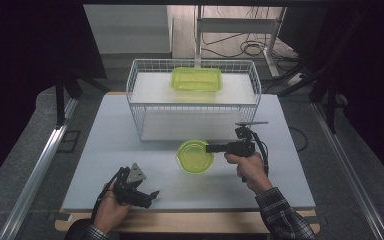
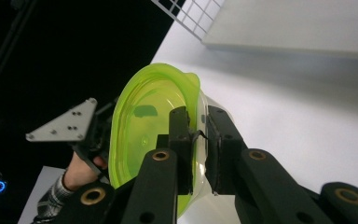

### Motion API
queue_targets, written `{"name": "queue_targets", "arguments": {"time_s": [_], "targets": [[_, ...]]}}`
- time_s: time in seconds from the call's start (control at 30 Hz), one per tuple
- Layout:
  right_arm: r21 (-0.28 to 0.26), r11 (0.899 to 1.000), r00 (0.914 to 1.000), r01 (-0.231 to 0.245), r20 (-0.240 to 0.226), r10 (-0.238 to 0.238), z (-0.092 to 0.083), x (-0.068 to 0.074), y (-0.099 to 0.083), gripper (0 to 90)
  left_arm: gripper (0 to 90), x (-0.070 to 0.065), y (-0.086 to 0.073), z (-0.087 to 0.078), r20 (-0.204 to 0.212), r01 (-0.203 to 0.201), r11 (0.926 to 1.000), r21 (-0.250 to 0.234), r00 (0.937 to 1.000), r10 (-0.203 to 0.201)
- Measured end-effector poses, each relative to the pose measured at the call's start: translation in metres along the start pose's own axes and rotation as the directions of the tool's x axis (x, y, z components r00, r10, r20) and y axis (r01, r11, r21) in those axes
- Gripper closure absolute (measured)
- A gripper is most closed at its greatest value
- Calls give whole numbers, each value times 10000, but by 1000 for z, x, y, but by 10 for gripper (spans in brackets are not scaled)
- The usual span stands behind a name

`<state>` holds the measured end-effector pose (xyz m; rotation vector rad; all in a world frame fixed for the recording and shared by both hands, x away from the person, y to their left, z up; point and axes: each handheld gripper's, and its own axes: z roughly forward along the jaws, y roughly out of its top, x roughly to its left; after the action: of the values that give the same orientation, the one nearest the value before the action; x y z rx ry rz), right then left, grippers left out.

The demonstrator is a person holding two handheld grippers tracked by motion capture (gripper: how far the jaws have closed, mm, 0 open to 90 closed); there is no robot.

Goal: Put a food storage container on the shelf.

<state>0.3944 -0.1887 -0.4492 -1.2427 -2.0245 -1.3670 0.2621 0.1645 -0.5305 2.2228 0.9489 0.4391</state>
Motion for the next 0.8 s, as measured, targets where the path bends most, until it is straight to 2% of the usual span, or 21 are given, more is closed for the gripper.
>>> {"name": "queue_targets", "arguments": {"time_s": [0.27, 0.5, 0.8], "targets": [[-343, 9994, 10000, 91, 6, -91, -14, 9, 12, 811, 17, 0, 0, 0, 43, 36, 10000, 47, 10000, -36], [-607, 9981, 9997, 132, -194, -144, -26, 18, 23, 810, 17, 0, 0, 1, 46, 2, 10000, 89, 10000, -2], [-957, 9951, 9996, 248, -75, -256, -42, 28, 40, 810, 17, 0, 0, 2, 12, -55, 9999, 103, 10000, 55]]}}
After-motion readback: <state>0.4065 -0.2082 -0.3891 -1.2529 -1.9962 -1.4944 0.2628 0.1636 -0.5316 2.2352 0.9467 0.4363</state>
